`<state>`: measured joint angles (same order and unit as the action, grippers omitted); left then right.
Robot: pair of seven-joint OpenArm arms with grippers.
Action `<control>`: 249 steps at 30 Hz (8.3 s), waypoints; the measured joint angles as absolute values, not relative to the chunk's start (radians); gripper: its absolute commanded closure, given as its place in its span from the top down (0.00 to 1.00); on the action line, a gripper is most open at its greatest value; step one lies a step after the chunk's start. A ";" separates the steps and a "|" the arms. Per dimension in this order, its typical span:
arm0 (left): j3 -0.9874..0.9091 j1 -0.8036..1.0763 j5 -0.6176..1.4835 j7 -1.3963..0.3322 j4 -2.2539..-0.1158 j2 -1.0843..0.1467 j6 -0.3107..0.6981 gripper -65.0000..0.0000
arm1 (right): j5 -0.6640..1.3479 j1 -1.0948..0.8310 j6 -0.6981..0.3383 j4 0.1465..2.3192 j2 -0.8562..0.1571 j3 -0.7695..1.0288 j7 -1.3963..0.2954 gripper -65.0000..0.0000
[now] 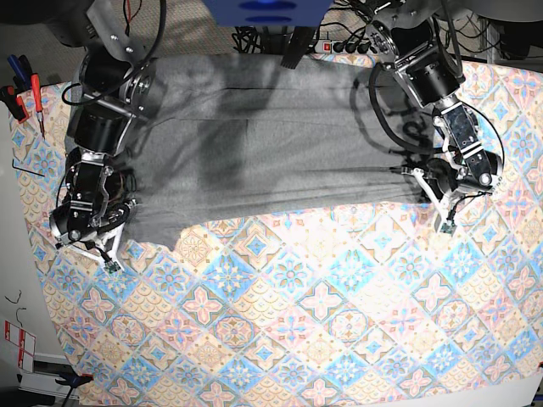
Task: Fold the T-shirt properly
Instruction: 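Lift the hem edge with both grippers and pull it toward the robot base, then adjust the right gripper's hold on the shirt corner beside the collar, then drag the held shirt edge with both grippers toward the robot base, then hold the shirt with the right gripper and regrasp its end with the left gripper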
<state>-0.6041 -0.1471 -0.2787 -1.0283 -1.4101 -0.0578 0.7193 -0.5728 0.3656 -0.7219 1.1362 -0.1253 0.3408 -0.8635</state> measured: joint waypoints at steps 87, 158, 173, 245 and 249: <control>-0.528 -0.015 -0.315 -1.073 -1.618 -0.053 0.704 0.00 | -0.259 0.106 -0.699 1.706 0.136 0.094 -1.393 0.64; -0.527 0.002 -0.310 -1.073 -1.631 -0.053 0.704 0.00 | -0.049 0.134 -0.696 1.598 -0.032 0.138 -1.404 0.02; -0.526 0.159 -0.296 -1.074 -1.855 -0.053 0.704 0.00 | -0.047 0.048 -0.699 1.655 -0.050 0.138 -1.396 0.01; -0.624 0.407 -0.085 -1.072 -1.908 0.033 0.704 0.74 | -0.048 -0.253 -0.702 1.884 -0.119 0.241 -1.400 0.62; -0.717 0.393 0.076 -1.073 -1.938 0.031 0.703 0.74 | -0.047 -0.244 -0.702 1.884 -0.120 0.241 -1.392 0.62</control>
